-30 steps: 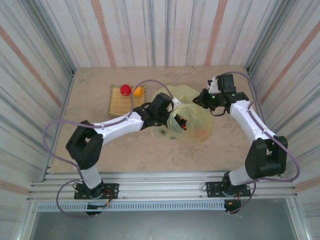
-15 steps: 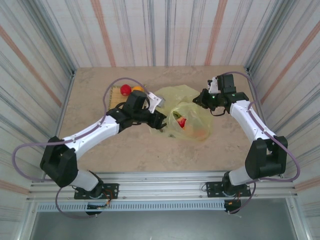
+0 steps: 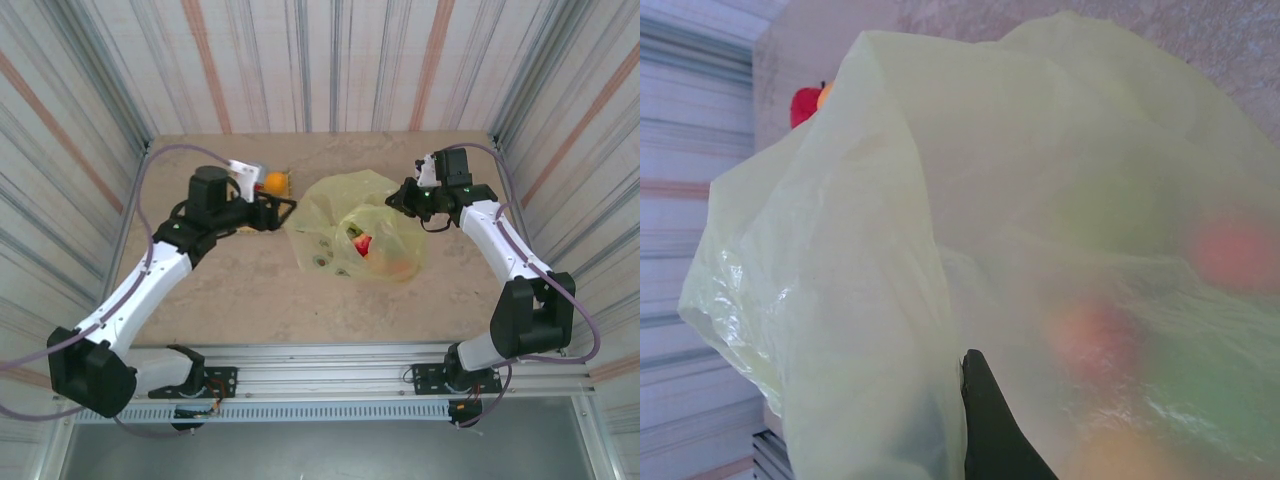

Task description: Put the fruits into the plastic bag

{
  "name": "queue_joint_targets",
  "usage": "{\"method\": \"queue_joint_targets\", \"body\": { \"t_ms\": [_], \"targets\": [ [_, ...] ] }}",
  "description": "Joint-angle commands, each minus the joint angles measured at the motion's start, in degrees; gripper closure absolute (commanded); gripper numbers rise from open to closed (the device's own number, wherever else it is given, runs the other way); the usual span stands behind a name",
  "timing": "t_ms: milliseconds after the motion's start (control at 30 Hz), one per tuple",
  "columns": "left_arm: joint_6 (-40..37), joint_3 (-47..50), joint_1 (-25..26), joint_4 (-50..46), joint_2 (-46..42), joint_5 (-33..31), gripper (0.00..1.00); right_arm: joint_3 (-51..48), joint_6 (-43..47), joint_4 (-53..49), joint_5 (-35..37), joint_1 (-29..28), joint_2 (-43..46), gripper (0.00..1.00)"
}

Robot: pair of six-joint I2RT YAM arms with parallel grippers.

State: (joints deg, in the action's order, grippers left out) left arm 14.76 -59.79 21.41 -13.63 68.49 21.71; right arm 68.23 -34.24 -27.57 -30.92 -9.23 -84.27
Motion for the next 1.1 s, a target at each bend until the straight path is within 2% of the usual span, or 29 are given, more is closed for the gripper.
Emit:
{"method": "queue_joint_targets", "body": {
  "t_ms": [0,67,167,333,533,833,1067],
  "targets": [
    [9.28,2.58,-6.85,-0.75,-0.58,-9.45,0.16,0.31,-0.56,0.03,-0.30,0.19,-0.88,1.00],
    [12.63,2.46,-11.81,0.72,2.35,-6.37,0.14,0.78,-0.57,-0.03,-0.68,0.07,-1.45,1.00],
    [12.08,-0.53,-14.53,-0.25,7.82,-5.43,0.12,1.29,-0.39,-0.31,-0.66,-0.21,-1.72,1.00],
    [8.64,-5.85,-15.38,-2.10,16.67,-8.84,0.06,1.30,-0.24,-0.14,-0.76,-0.17,-2.14,1.00],
    [7.66,-11.06,-16.90,-1.33,25.90,-7.90,0.03,0.97,-0.21,0.06,-0.96,-0.16,-2.47,1.00],
    [7.21,-22.70,-17.60,-4.14,39.67,-5.76,0.05,0.94,-0.42,0.24,-0.99,-0.30,-2.34,1.00],
    [7.16,-32.38,-17.75,-7.08,49.08,-4.07,0.10,0.82,-0.40,0.15,-1.04,-0.26,-2.39,1.00]
  ]
}}
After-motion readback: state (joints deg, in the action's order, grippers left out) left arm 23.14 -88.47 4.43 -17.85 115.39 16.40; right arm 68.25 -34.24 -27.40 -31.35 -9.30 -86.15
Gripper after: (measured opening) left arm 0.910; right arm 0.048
